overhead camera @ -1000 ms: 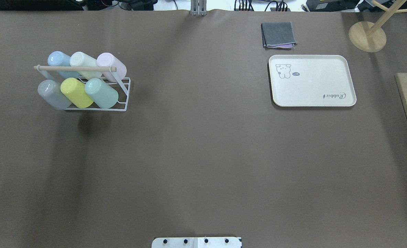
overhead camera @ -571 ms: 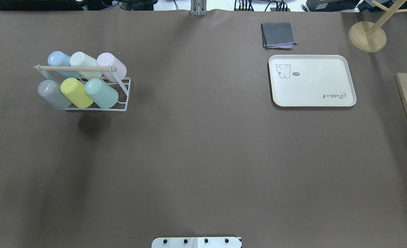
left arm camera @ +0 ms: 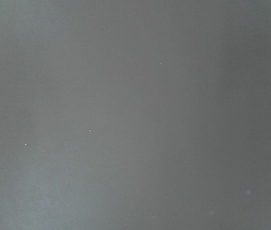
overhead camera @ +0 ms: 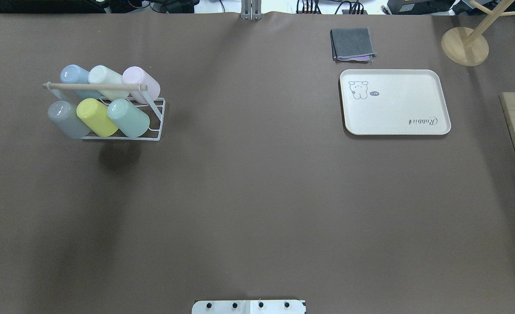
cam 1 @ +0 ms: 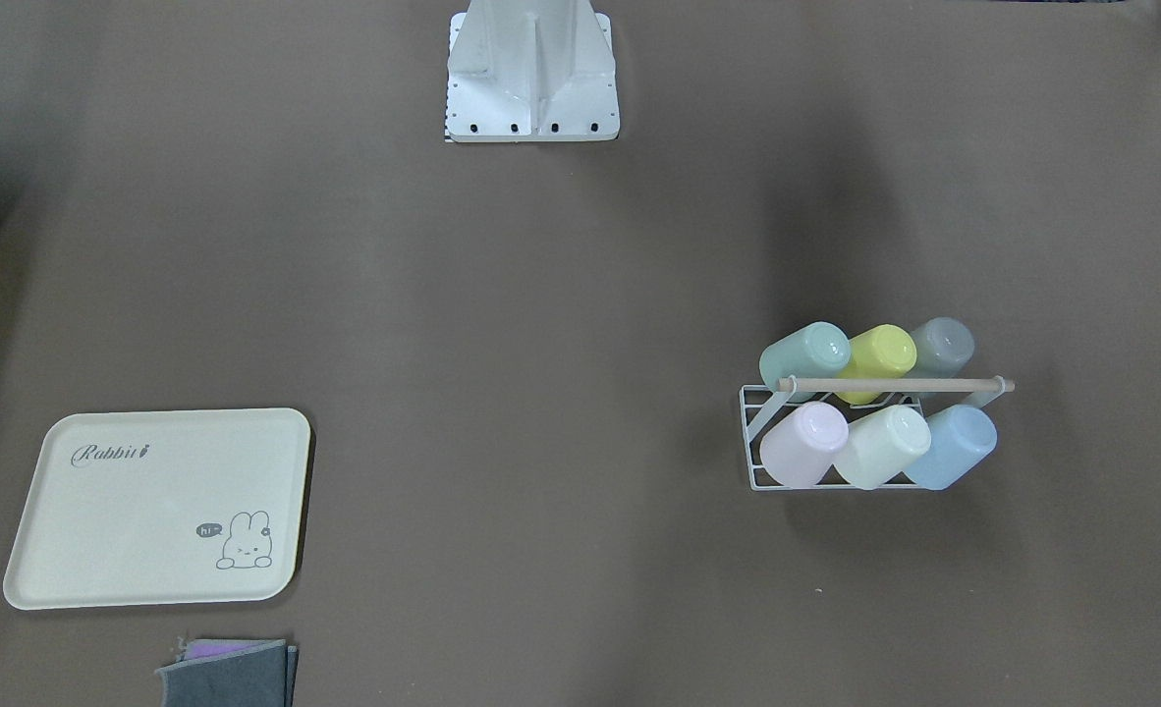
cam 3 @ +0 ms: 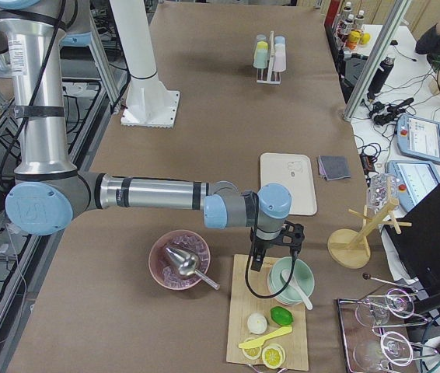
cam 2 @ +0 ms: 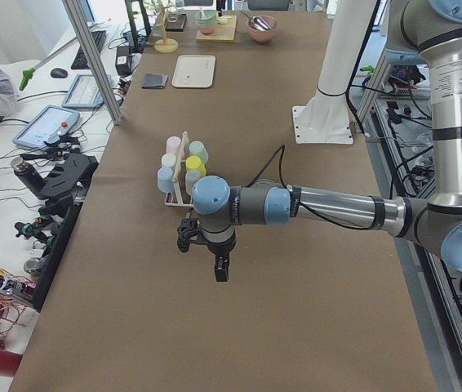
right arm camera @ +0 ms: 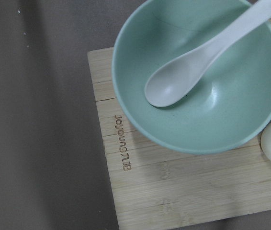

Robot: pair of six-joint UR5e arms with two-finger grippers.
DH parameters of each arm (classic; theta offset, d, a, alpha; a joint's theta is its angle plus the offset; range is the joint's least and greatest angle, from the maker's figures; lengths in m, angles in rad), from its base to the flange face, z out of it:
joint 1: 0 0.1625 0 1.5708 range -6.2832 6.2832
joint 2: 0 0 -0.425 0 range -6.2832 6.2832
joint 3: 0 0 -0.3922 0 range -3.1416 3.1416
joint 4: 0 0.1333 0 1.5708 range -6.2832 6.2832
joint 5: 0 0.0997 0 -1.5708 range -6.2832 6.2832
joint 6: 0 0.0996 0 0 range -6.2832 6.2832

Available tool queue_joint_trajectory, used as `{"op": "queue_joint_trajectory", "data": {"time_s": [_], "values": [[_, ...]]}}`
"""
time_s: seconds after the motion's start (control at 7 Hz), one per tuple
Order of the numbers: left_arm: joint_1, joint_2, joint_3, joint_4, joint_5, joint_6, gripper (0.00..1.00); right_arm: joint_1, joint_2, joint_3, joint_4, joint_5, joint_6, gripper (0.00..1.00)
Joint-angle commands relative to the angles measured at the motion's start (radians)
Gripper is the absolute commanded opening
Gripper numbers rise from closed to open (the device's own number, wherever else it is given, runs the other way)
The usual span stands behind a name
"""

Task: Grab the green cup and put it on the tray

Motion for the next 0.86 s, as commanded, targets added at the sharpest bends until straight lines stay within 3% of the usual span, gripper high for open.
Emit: {"op": "queue_joint_trajectory", "data": {"time_s": [0.0,0.71], "values": [[0.004,0.006,-0.003,0.0,0.001,0.0,0.98,0.0,-0.001,-0.002,0.0,-0.003,0.0,1.0],[0.015,0.002,-0.02,0.001,0.002,0.006,0.98,0.0,-0.016,0.007,-0.002,0.017,0.0,1.0]]}}
